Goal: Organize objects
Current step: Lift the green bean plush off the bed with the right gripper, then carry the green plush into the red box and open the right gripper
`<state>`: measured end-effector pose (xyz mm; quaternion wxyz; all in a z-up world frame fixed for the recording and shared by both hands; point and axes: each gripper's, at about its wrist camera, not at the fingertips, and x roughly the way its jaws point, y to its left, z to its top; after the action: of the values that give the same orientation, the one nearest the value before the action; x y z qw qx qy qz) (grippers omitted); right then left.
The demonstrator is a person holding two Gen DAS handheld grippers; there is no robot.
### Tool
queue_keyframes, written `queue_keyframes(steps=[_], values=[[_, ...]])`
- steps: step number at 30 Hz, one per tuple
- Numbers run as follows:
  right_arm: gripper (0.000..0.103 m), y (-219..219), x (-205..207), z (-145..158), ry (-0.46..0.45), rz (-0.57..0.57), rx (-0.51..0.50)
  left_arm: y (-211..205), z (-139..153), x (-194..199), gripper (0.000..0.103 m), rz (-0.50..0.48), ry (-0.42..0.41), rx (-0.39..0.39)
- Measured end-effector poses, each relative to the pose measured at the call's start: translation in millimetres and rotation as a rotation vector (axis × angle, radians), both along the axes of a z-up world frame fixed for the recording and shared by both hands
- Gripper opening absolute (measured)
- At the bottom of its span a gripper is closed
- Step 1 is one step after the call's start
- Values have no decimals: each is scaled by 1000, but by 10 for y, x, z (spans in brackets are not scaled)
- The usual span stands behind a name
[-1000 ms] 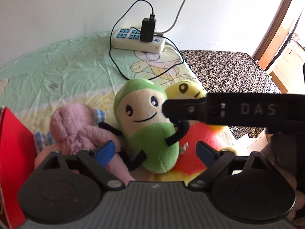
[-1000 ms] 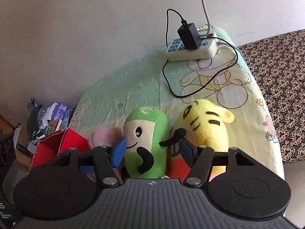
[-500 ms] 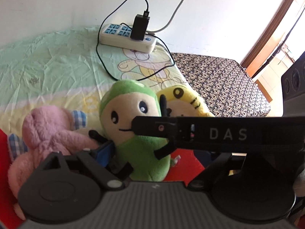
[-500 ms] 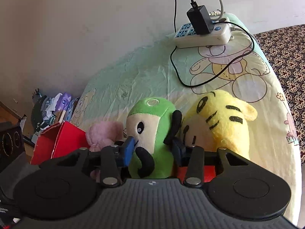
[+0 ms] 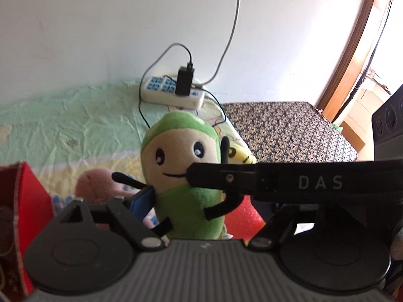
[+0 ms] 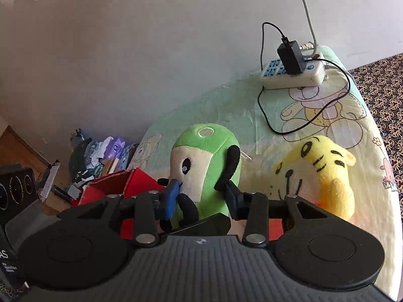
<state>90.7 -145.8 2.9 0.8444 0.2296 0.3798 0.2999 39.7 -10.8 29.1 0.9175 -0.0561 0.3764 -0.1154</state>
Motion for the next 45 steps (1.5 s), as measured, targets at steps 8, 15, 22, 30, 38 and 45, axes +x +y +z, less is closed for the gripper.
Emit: queue_keyframes(steps=[8, 15, 22, 30, 38, 45], values=[[42, 310, -287, 280, -83, 68, 49, 243, 351, -524, 80, 70, -101, 59], [42, 894, -390, 381, -111, 132, 53, 796, 413, -842, 80, 122, -118, 87], [42, 1699, -460, 297, -95, 171, 93, 1498, 400, -1087, 80, 150, -87, 191], [42, 2685, -466, -22, 2, 198, 135, 2370, 138, -1163, 77, 185, 19, 292], [39, 3372, -347, -274, 132, 209, 145, 2981, -121, -1072, 69, 213, 86, 362], [39, 3563, -305, -370, 186, 211, 100, 3248, -270, -1033, 74, 211, 101, 367]])
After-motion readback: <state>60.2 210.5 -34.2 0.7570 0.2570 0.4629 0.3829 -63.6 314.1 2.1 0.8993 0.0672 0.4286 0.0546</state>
